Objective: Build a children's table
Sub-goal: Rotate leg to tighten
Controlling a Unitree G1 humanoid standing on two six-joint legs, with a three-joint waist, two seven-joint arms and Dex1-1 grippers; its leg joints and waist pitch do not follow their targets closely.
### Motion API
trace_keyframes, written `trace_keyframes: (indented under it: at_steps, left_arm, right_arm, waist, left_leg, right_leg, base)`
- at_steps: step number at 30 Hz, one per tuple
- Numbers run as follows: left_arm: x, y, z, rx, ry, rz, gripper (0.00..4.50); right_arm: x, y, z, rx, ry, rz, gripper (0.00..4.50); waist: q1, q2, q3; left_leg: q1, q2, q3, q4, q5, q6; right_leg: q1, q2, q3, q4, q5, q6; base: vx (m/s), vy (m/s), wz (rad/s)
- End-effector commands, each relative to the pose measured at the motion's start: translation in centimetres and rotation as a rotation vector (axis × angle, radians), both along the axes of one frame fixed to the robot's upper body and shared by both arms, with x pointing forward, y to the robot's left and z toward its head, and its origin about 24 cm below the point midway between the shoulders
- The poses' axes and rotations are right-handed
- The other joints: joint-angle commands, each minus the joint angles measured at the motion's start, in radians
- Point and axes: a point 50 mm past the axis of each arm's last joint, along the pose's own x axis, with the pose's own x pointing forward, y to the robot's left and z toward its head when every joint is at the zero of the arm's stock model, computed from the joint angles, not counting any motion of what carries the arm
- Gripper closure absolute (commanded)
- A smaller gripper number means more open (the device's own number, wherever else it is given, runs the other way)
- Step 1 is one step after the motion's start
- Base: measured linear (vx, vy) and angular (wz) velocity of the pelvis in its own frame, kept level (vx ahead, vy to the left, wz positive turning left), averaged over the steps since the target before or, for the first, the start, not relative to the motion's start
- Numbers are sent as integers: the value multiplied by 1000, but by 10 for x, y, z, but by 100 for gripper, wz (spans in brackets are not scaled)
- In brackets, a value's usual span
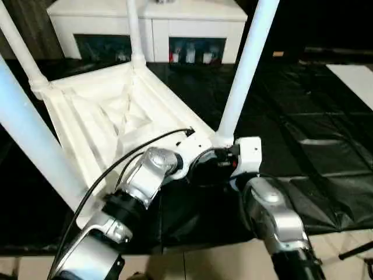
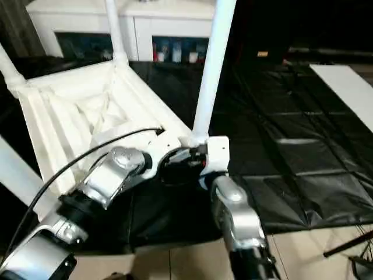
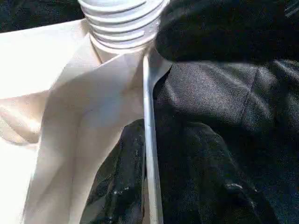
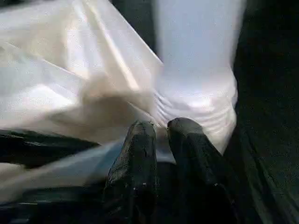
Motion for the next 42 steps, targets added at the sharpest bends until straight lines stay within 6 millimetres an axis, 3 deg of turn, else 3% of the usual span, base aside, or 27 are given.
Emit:
trace_keyframes:
  at_steps: [1,4,5,8,9,11,13,14,18,22,26,30,31,33,34,39,42]
  left_arm:
    - [-2,3,-5,22,23,12,318]
    - [-1,5,-2,9,10,18,346]
    - [-2,6,-1,8,11,16,359]
    - [-4,9,-1,11,11,-14,373]
    - [-5,10,-1,15,9,-20,380]
    - [-7,13,-4,27,21,-40,398]
    - [-7,13,-4,28,21,-41,409]
    - [-10,16,-7,36,33,-62,413]
    - [-21,24,-13,45,63,-143,447]
    - [-32,35,-21,65,115,-204,449]
    - [-40,43,-22,62,140,-260,449]
    - [-45,45,-20,67,118,-367,449]
    - [-48,47,-18,54,115,-430,449]
    - [-50,50,-15,44,125,-458,449]
    - [-48,52,-12,41,108,-462,450]
    - [-45,56,-4,26,73,-488,450]
    - [-45,58,-2,28,75,-511,450]
  right_arm:
    - [-9,-9,17,-10,-70,57,384]
    - [-22,-19,26,-43,-103,110,385]
    - [-24,-21,27,-51,-103,125,385]
    - [-35,-36,30,-99,-102,187,385]
    - [-37,-40,31,-105,-101,197,385]
    - [-39,-51,32,-118,-91,183,385]
    - [-39,-52,32,-120,-89,185,385]
    - [-41,-62,32,-134,-76,194,385]
    - [-39,-82,35,-144,-49,195,385]
    - [-32,-95,42,-119,-51,167,385]
    - [-25,-97,52,-43,-59,183,385]
    - [-27,-93,51,-12,-31,270,385]
    - [-33,-90,49,-42,-24,375,385]
    - [-38,-87,47,-65,-17,454,385]
    - [-43,-85,45,-65,-10,527,355]
    - [-51,-85,43,-42,6,619,337]
    - [-55,-87,41,-60,14,657,301]
  waist:
    - [5,-4,-62]
    - [17,-4,-58]
    - [15,-9,-56]
    - [14,-2,-54]
    - [17,-4,-55]
    - [14,-1,-54]
    - [15,-4,-54]
    - [16,1,-53]
    - [17,-3,-55]
    - [17,-1,-51]
    - [17,1,-50]
    - [21,1,-52]
    - [23,-4,-52]
    - [33,-2,-53]
    - [39,-4,-51]
    - [45,-4,-52]
    - [46,-1,-53]
  left_leg:
    - [29,37,-4,-62,-153,74]
    - [33,42,-3,-67,-184,58]
    - [30,39,-2,-70,-196,50]
    - [34,39,2,-73,-249,30]
    - [38,42,4,-71,-250,29]
    - [33,38,4,-72,-242,28]
    - [36,39,7,-70,-242,31]
    - [35,38,6,-69,-239,34]
    - [35,39,8,-66,-205,53]
    - [37,40,9,-67,-217,59]
    - [45,42,11,-70,-252,34]
    - [41,40,11,-70,-232,31]
    - [42,41,12,-70,-224,33]
    - [42,42,12,-67,-222,36]
    - [44,43,14,-68,-219,39]
    - [42,45,13,-69,-223,46]
    - [45,45,14,-68,-228,38]
  right_leg:
    - [32,-57,48,-71,147,-228]
    - [31,-53,53,-76,89,-201]
    - [30,-51,54,-78,62,-197]
    - [24,-52,61,-89,-34,-190]
    - [20,-51,65,-89,-28,-188]
    - [18,-50,65,-87,-16,-196]
    - [16,-49,67,-88,-11,-198]
    - [16,-50,66,-87,1,-204]
    - [18,-49,66,-81,59,-220]
    - [14,-50,65,-84,11,-231]
    - [7,-47,67,-87,-40,-224]
    - [11,-48,67,-83,-3,-215]
    - [11,-48,66,-83,3,-215]
    - [12,-50,66,-83,1,-208]
    - [8,-49,67,-82,4,-208]
    - [10,-52,66,-81,-3,-213]
    - [9,-54,67,-81,-16,-218]
  base:
    - [0,0,0]
    - [0,0,0]
    - [0,0,0]
    - [0,0,0]
    - [0,0,0]
    - [0,0,0]
    - [0,0,0]
    - [0,0,0]
    - [0,0,0]
    - [0,0,0]
    - [0,0,0]
    - [0,0,0]
    - [0,0,0]
    - [0,0,0]
    - [0,0,0]
    - [0,0,0]
    - [0,0,0]
